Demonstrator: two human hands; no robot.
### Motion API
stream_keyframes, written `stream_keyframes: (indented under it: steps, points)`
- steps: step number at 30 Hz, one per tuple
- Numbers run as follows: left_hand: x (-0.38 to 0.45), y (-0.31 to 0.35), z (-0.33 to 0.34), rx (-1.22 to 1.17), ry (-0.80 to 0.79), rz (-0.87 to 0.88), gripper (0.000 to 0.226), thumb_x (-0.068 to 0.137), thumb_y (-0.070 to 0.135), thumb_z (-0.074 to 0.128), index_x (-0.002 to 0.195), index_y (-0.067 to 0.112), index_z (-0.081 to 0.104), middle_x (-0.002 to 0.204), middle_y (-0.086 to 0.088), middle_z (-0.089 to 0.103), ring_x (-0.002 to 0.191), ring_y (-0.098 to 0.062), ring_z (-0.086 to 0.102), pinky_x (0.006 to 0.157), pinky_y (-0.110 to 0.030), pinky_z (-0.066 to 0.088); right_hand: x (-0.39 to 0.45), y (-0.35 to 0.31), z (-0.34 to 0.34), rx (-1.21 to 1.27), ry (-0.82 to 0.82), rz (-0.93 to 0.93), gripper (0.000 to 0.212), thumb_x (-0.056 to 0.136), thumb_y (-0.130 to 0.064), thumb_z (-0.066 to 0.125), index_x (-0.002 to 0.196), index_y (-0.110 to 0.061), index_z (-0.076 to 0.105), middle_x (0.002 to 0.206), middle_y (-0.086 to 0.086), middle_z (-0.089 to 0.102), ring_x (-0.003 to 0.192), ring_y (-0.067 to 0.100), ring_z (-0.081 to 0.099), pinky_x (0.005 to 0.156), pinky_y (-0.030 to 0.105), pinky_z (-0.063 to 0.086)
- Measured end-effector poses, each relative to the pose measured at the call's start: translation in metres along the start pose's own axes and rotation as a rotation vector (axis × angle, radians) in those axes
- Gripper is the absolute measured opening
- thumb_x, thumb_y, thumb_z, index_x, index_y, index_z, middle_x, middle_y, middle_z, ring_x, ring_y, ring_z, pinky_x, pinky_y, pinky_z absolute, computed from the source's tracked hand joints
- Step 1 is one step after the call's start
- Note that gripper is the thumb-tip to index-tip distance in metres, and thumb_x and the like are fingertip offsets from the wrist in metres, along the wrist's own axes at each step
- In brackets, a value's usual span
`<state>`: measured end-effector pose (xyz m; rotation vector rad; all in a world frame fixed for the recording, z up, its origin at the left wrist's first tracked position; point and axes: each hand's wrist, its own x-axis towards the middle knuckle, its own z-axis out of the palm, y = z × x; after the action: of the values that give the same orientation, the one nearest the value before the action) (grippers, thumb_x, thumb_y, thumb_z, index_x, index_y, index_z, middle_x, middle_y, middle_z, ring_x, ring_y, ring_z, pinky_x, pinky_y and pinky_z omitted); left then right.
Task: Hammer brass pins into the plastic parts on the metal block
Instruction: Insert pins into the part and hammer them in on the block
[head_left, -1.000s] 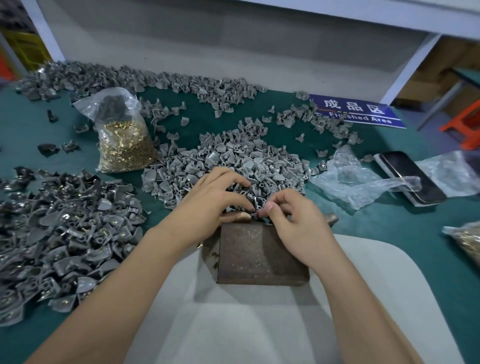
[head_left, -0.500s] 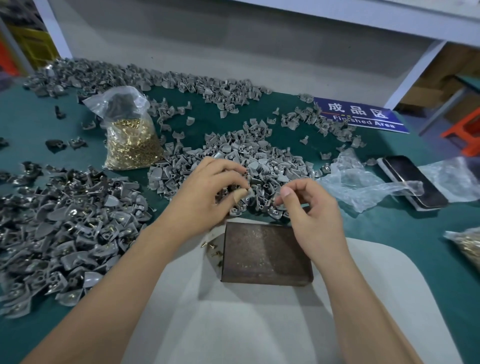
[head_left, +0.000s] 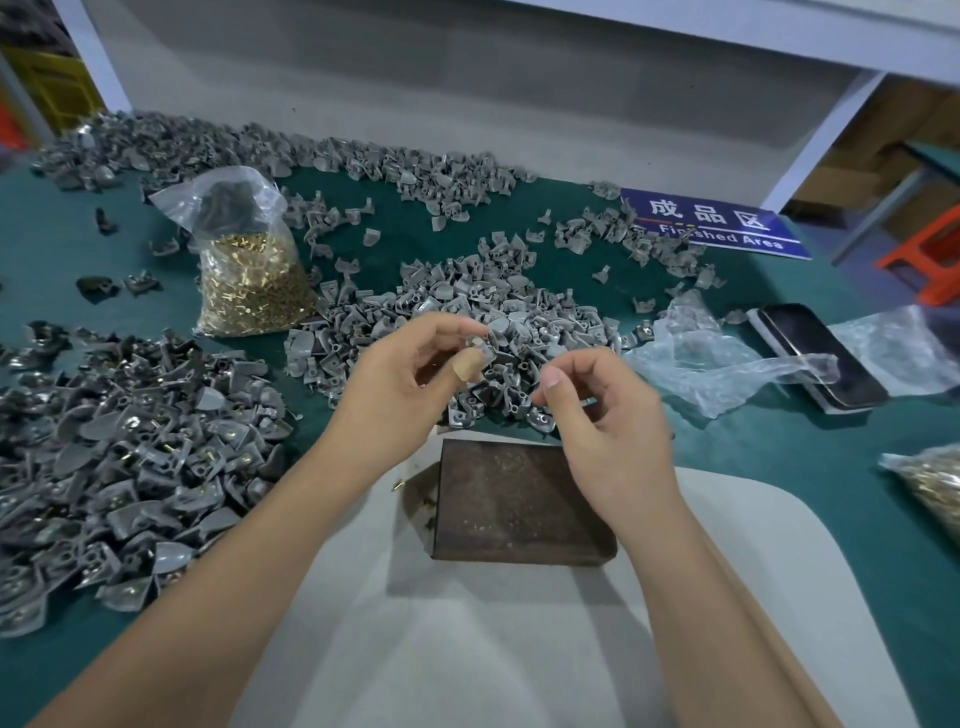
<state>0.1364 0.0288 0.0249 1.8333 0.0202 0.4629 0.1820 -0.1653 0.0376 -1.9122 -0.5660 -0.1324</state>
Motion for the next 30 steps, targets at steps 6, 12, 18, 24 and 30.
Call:
stream_keyframes:
  steps: [6, 12, 18, 24, 30]
  points:
    - [-0.007, 0.015, 0.010, -0.204, -0.014, -0.009, 0.018, 0.097, 0.017, 0.067, 0.114, 0.016, 0.068, 0.085, -0.002, 0.076, 0.077, -0.017, 0.075, 0.071, -0.026, 0.060, -0.002, -0.009, -0.002, -0.020, -0.002, -0.184, 0.007, 0.095, -0.019, 0.072, 0.097, -0.027, 0.073, 0.091, -0.015, 0.069, 0.091, 0.015, 0.065, 0.076, 0.015, 0.044]
    - [-0.010, 0.018, 0.015, -0.190, -0.075, -0.002, 0.019, 0.098, 0.013, 0.064, 0.117, 0.011, 0.069, 0.091, -0.002, 0.077, 0.085, -0.018, 0.075, 0.076, -0.032, 0.062, 0.000, -0.006, -0.003, -0.029, 0.070, -0.179, 0.009, 0.096, -0.016, 0.071, 0.097, -0.024, 0.074, 0.093, -0.013, 0.070, 0.093, 0.013, 0.066, 0.077, 0.015, 0.044]
    - [-0.013, 0.019, 0.016, -0.086, -0.072, 0.040, 0.015, 0.097, 0.013, 0.068, 0.111, 0.017, 0.071, 0.089, 0.003, 0.076, 0.085, -0.016, 0.074, 0.081, -0.032, 0.060, -0.001, -0.009, -0.005, -0.037, 0.055, -0.190, 0.011, 0.091, -0.012, 0.076, 0.093, -0.022, 0.078, 0.087, -0.009, 0.070, 0.086, 0.012, 0.065, 0.075, 0.011, 0.042]
    - [-0.015, 0.018, 0.018, 0.031, -0.038, 0.090, 0.018, 0.096, 0.014, 0.068, 0.111, 0.024, 0.071, 0.090, 0.011, 0.076, 0.085, -0.009, 0.073, 0.081, -0.027, 0.059, -0.002, -0.010, -0.005, -0.099, 0.042, -0.185, 0.011, 0.089, -0.013, 0.077, 0.091, -0.024, 0.079, 0.084, -0.017, 0.069, 0.084, 0.008, 0.065, 0.072, 0.008, 0.041]
    - [-0.016, 0.017, 0.018, 0.112, -0.031, 0.161, 0.017, 0.096, 0.018, 0.066, 0.108, 0.028, 0.071, 0.094, 0.016, 0.074, 0.088, -0.004, 0.072, 0.081, -0.026, 0.058, 0.000, -0.003, -0.007, -0.169, -0.023, -0.209, 0.011, 0.090, -0.014, 0.077, 0.091, -0.025, 0.078, 0.084, -0.021, 0.065, 0.084, 0.008, 0.064, 0.072, 0.014, 0.042]
